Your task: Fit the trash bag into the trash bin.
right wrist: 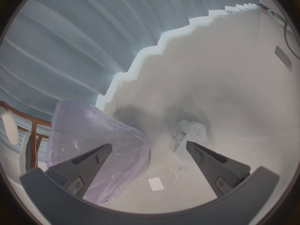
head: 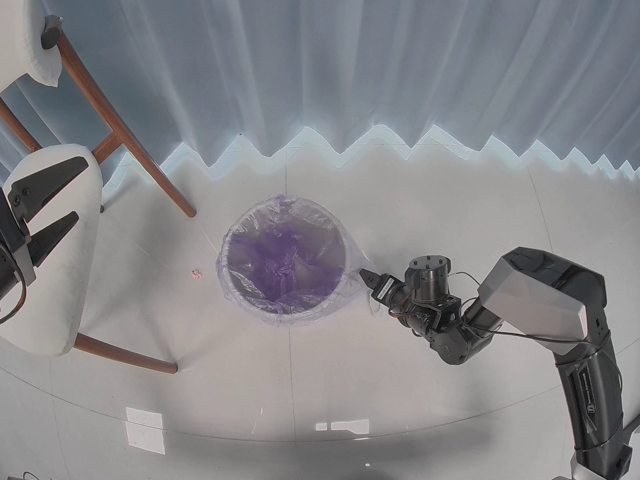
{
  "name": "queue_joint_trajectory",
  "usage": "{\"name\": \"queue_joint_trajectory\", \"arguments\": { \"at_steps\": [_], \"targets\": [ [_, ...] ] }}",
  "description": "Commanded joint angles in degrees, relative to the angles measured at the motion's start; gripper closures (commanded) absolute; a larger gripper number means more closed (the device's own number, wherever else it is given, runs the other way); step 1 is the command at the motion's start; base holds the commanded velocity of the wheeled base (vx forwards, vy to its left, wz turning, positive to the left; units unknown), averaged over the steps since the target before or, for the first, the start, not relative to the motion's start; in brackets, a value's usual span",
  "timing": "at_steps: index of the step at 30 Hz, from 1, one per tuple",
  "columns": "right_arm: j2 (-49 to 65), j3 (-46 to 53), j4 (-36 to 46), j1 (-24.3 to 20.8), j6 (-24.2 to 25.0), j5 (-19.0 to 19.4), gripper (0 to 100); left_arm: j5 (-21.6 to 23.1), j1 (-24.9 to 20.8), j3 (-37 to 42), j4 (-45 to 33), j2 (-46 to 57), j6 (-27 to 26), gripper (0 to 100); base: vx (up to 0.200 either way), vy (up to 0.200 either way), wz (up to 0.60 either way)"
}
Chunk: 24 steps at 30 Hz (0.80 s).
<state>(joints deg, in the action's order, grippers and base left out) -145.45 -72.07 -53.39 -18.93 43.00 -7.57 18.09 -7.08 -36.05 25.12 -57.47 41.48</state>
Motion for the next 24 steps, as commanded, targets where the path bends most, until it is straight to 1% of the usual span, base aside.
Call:
{"name": "queue_joint_trajectory", "arguments": {
  "at_steps": [1, 6, 10, 11, 18, 21, 24],
  "targets": [
    [-3.62, -4.39, 1.10, -1.81, -0.11, -0.16, 0, -0.07, 1.19, 0.01, 0.01, 0.07, -0.09, 0, 0.000, 0.000, 0.00],
    [-5.46, -5.71, 1.19, -3.48, -0.55, -0.25, 0, -0.07, 1.81, 0.01, 0.01, 0.07, -0.18, 0, 0.000, 0.000, 0.00],
    [-6.52, -6.24, 1.19, -4.01, -0.63, -1.04, 0, -0.07, 1.81, 0.19, 0.01, 0.07, -0.18, 0, 0.000, 0.000, 0.00],
    [-7.04, -6.50, 1.19, -4.01, -1.07, -1.83, 0, -0.07, 1.90, 0.28, 0.01, -0.01, -0.18, 0, 0.000, 0.000, 0.00],
    [-4.58, -5.71, 1.10, -2.43, -2.57, -3.86, 0, 0.28, 1.90, 0.10, -0.87, -0.63, -0.09, 0, 0.000, 0.000, 0.00],
    [0.34, -2.28, 1.19, -0.93, -3.01, -4.29, 0, 2.04, 1.63, 0.01, -2.19, -0.72, -0.18, 0, 0.000, 0.000, 0.00],
    [3.50, 0.26, 1.19, -0.05, -3.53, -4.29, 0, 2.48, 1.63, 0.10, -2.36, -0.72, -0.18, 0, 0.000, 0.000, 0.00]
  ]
}}
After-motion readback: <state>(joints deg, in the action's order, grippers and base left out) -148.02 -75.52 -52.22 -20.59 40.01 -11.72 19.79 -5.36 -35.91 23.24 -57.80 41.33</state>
